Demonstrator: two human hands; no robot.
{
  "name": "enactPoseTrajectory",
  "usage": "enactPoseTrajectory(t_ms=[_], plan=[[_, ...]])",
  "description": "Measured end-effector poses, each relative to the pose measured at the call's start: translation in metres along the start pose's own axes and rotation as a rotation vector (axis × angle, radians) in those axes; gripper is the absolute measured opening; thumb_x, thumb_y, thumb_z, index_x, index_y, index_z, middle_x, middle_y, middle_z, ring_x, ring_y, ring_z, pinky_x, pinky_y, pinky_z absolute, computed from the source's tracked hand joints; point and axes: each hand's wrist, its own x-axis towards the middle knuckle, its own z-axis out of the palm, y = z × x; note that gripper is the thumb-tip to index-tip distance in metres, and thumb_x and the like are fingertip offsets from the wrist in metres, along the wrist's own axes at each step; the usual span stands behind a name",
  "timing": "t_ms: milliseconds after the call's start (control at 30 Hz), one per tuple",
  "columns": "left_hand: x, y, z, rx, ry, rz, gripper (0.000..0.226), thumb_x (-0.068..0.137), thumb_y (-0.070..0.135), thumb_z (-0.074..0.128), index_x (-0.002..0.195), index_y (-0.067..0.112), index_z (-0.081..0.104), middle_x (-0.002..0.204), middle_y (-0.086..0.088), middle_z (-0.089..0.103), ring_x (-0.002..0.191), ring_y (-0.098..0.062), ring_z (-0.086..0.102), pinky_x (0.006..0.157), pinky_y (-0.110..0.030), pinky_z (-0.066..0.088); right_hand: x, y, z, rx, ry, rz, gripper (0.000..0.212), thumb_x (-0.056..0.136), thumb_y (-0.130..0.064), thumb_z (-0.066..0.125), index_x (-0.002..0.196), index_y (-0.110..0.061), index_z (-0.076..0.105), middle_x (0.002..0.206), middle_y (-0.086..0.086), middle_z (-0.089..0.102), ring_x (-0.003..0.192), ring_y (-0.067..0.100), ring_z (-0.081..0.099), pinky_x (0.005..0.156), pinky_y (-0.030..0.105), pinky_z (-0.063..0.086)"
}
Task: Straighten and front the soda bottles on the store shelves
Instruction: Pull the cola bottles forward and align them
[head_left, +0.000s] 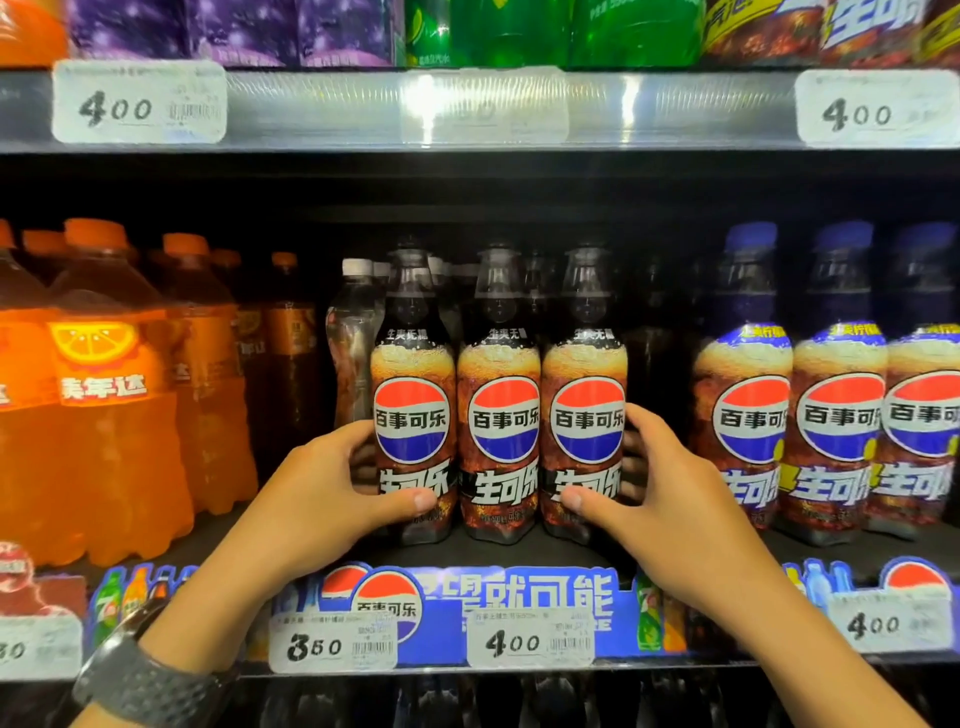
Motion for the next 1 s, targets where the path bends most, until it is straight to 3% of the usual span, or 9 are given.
enactPoseTrajectory(t_ms=[67, 200, 333, 433, 567, 767, 867, 933, 1000], plan=[[-0.003, 0.000, 0.000, 0.025, 0.035, 0.011, 0.070, 0.055, 0.050, 0.081, 0.121, 0.039, 0.057, 0.102, 0.028, 0.068, 0.092, 0.011, 0.063, 0.067, -0.003, 0.047, -0.007, -0.006, 0.001, -0.136, 0.060, -0.026, 0.082, 0.073, -0.042, 0.077, 0.140, -0.036, 0.030, 0.109, -0.040, 0.042, 0.110, -0.008, 0.049, 0.081, 0.002, 0.036], [-0.009, 0.001, -0.001, 0.098, 0.141, 0.088, 0.078, 0.053, 0.066, 0.072, 0.124, 0.055, 0.043, 0.106, 0.033, 0.062, 0.095, 0.011, 0.060, 0.075, -0.014, 0.050, -0.004, -0.045, -0.005, -0.501, 0.446, -0.417, 0.060, 0.083, -0.048, 0.062, 0.134, -0.021, 0.043, 0.127, -0.010, 0.049, 0.114, 0.009, 0.046, 0.088, 0.009, 0.033], [-0.009, 0.004, -0.001, 0.072, 0.192, 0.106, 0.076, 0.054, 0.063, 0.068, 0.126, 0.051, 0.045, 0.103, 0.029, 0.064, 0.092, 0.008, 0.061, 0.076, -0.016, 0.051, 0.050, -0.097, -0.008, -0.378, 0.231, -0.257, 0.048, 0.087, -0.052, 0.058, 0.123, -0.021, 0.051, 0.108, -0.005, 0.061, 0.095, 0.014, 0.059, 0.072, 0.030, 0.052], [-0.007, 0.005, -0.002, 0.056, 0.185, 0.104, 0.073, 0.056, 0.057, 0.070, 0.124, 0.050, 0.047, 0.102, 0.026, 0.065, 0.090, 0.009, 0.062, 0.071, -0.012, 0.051, 0.085, -0.113, -0.004, -0.431, 0.051, -0.106, 0.037, 0.083, -0.054, 0.062, 0.091, -0.018, 0.057, 0.076, -0.003, 0.060, 0.066, 0.012, 0.059, 0.051, 0.028, 0.049], [-0.007, 0.003, -0.003, 0.044, 0.167, 0.108, 0.068, 0.061, 0.051, 0.074, 0.124, 0.050, 0.048, 0.101, 0.029, 0.065, 0.091, 0.011, 0.062, 0.069, -0.007, 0.050, 0.094, -0.111, 0.006, -0.480, 0.081, -0.087, 0.041, 0.074, -0.056, 0.070, 0.073, -0.020, 0.051, 0.069, -0.004, 0.056, 0.061, 0.012, 0.057, 0.046, 0.025, 0.045], [-0.006, 0.001, -0.005, 0.058, 0.172, 0.105, 0.074, 0.067, 0.044, 0.078, 0.134, 0.037, 0.047, 0.115, 0.020, 0.064, 0.094, 0.001, 0.064, 0.082, -0.020, 0.054, 0.080, -0.116, 0.015, -0.499, 0.180, -0.091, 0.047, 0.075, -0.059, 0.069, 0.078, -0.016, 0.050, 0.068, -0.005, 0.053, 0.060, 0.010, 0.053, 0.047, 0.024, 0.044], [-0.016, 0.000, -0.005, 0.102, 0.267, 0.089, 0.083, 0.069, 0.053, 0.073, 0.141, 0.030, 0.041, 0.126, 0.016, 0.058, 0.104, 0.000, 0.059, 0.086, -0.021, 0.049, 0.063, -0.119, 0.014, -0.523, 0.306, -0.167, 0.054, 0.079, -0.059, 0.065, 0.108, -0.015, 0.052, 0.088, -0.004, 0.058, 0.080, 0.016, 0.060, 0.058, 0.030, 0.049], [-0.028, -0.001, -0.006, 0.147, 0.379, 0.155, 0.070, 0.075, 0.052, 0.069, 0.137, 0.030, 0.046, 0.126, 0.016, 0.058, 0.106, 0.001, 0.057, 0.085, -0.016, 0.045, 0.045, -0.115, 0.013, -0.490, 0.405, -0.292, 0.056, 0.084, -0.053, 0.062, 0.125, -0.017, 0.048, 0.112, -0.002, 0.060, 0.099, 0.021, 0.060, 0.074, 0.037, 0.052], [-0.043, -0.002, -0.010, 0.129, 0.452, 0.273, 0.049, 0.083, 0.048, 0.067, 0.127, 0.031, 0.054, 0.119, 0.017, 0.060, 0.105, 0.001, 0.059, 0.086, -0.014, 0.045, 0.020, -0.109, 0.017, -0.383, 0.449, -0.416, 0.041, 0.088, -0.042, 0.061, 0.120, -0.018, 0.053, 0.113, -0.006, 0.059, 0.097, 0.013, 0.058, 0.078, 0.036, 0.050]])
